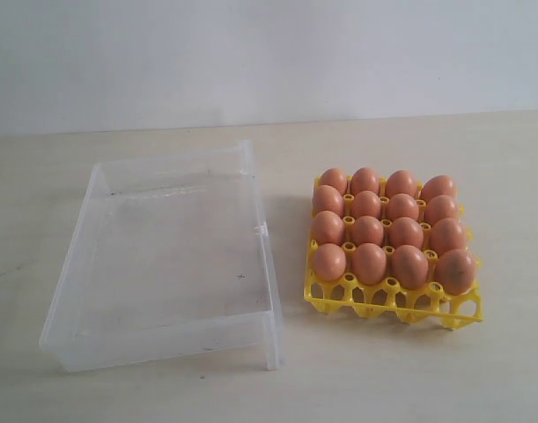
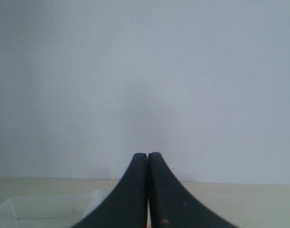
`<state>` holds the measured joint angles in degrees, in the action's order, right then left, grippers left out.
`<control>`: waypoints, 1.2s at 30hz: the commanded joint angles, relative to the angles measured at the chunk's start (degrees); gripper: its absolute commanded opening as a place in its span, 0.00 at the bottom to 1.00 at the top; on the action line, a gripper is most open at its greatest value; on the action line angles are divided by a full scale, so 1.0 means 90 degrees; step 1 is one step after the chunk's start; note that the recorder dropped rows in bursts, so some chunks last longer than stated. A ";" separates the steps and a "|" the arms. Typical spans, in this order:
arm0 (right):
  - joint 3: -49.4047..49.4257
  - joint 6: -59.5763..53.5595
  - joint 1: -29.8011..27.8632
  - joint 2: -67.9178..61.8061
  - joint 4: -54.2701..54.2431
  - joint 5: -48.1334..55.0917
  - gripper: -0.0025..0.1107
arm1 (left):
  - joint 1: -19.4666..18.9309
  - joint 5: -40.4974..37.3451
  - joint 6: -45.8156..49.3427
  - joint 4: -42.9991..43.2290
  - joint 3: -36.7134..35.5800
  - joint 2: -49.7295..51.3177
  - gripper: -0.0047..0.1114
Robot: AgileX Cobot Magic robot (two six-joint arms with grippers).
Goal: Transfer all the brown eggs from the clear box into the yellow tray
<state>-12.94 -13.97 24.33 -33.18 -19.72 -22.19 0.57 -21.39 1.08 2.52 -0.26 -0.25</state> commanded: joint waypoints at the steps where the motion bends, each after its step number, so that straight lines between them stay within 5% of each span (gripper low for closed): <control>1: -0.0007 -0.0001 -0.0001 -0.0117 0.0041 0.0110 0.02 | -0.0017 0.0006 0.0007 0.0019 0.0029 0.0027 0.04; 17: -0.0007 -0.0133 -0.0001 -0.0401 0.0043 -0.0069 0.02 | -0.0017 0.0006 0.0019 0.0019 0.0029 0.0027 0.04; 20: -0.0007 0.0101 -0.0544 -0.0006 0.0043 0.0015 0.02 | -0.0017 0.0006 0.0019 0.0019 0.0029 0.0027 0.04; 27: -0.0007 -0.0986 -0.2027 0.2659 0.0094 0.3026 0.02 | -0.0017 0.0006 0.0019 0.0019 0.0029 0.0027 0.04; 36: 0.0381 -0.1335 -0.2715 0.3687 0.0040 0.4555 0.02 | -0.0017 0.0006 0.0019 0.0019 0.0029 0.0027 0.04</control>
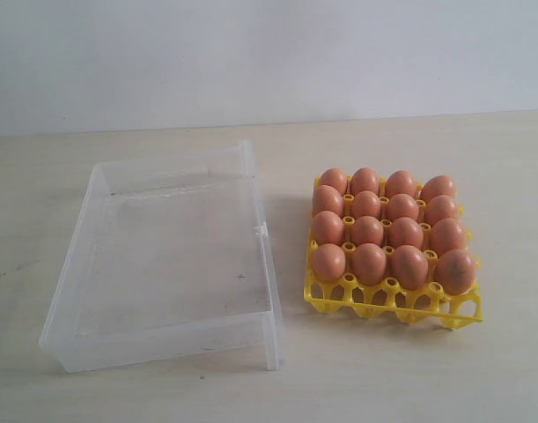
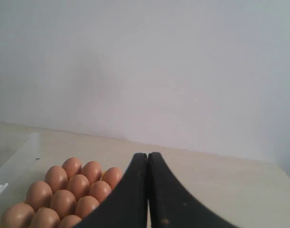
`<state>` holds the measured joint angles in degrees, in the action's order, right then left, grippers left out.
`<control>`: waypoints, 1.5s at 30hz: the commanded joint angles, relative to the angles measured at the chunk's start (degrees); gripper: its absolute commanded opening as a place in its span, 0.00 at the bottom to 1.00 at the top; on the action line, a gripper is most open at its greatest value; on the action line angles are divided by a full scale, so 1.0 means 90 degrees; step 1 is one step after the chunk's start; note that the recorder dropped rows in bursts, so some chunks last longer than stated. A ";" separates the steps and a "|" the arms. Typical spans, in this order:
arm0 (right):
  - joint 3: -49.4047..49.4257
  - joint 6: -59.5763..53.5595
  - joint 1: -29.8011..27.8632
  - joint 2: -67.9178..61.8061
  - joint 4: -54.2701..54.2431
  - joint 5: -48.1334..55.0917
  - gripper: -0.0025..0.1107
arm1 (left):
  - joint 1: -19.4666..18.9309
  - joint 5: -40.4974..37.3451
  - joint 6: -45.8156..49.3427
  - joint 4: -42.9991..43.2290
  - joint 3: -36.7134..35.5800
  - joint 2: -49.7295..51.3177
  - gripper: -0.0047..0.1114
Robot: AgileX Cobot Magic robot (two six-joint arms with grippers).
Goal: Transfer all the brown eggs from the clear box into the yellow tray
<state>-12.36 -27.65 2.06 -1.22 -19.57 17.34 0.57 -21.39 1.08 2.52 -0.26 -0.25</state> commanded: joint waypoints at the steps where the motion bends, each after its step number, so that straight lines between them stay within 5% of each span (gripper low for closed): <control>1: 0.0423 0.0307 -0.0283 0.0135 -0.0003 0.0137 0.02 | -0.0017 0.0006 0.0019 0.0019 0.0029 0.0027 0.04; 19: 0.0703 0.1380 -0.0283 0.0135 0.0026 -0.0114 0.02 | -0.0017 0.0006 0.0019 0.0019 0.0029 0.0027 0.04; 27: 0.0766 0.2810 -0.0283 0.0135 0.1216 -0.0031 0.02 | -0.0017 0.0006 0.0019 0.0019 0.0029 0.0027 0.04; 45: 0.0766 0.3139 -0.0283 0.0135 0.1580 0.0024 0.02 | -0.0017 0.0006 0.0019 0.0019 0.0029 0.0027 0.04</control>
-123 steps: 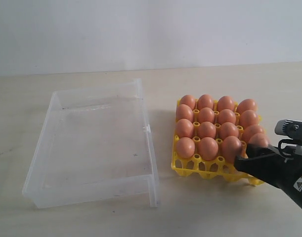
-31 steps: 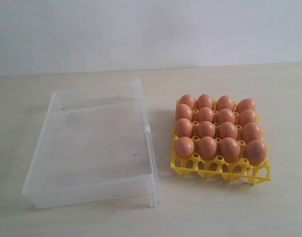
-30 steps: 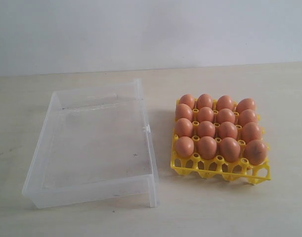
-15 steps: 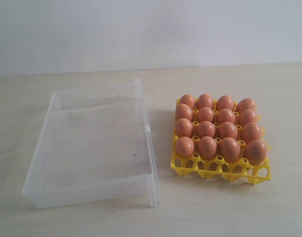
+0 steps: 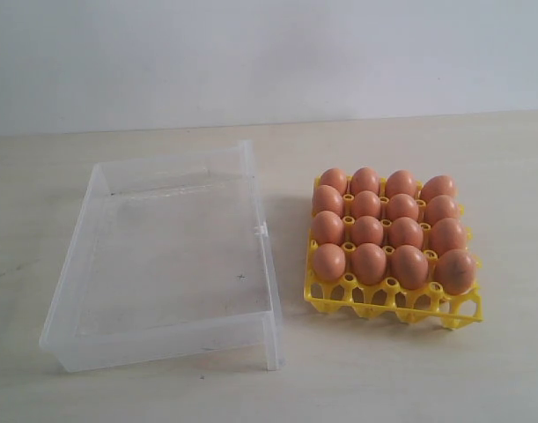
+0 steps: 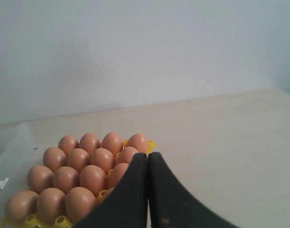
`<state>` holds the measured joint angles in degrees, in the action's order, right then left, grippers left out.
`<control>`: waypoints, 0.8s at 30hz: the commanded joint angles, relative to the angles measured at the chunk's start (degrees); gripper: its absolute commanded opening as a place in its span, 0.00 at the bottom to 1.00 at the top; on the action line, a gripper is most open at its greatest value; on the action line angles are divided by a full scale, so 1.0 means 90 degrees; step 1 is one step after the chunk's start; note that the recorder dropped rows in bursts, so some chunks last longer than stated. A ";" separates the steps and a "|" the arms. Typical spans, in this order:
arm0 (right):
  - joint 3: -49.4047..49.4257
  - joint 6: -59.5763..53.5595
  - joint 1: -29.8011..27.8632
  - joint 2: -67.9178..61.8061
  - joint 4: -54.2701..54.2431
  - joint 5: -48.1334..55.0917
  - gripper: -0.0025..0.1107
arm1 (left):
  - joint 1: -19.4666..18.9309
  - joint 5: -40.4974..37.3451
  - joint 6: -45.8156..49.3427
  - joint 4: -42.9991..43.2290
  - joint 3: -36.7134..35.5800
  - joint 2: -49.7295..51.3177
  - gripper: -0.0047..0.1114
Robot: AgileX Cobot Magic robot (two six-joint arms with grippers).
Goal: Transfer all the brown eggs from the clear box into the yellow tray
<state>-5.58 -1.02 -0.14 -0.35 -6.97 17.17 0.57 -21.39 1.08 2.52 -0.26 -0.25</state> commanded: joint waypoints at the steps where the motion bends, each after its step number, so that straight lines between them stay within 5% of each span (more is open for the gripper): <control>1: 0.0012 0.0114 -0.0038 0.0039 0.0180 0.0076 0.02 | -0.0017 0.0006 0.0019 0.0019 0.0029 0.0027 0.04; 24: -0.0001 0.0114 0.0423 0.0039 0.0157 0.0076 0.02 | -0.0017 0.0006 0.0019 0.0019 0.0029 0.0027 0.04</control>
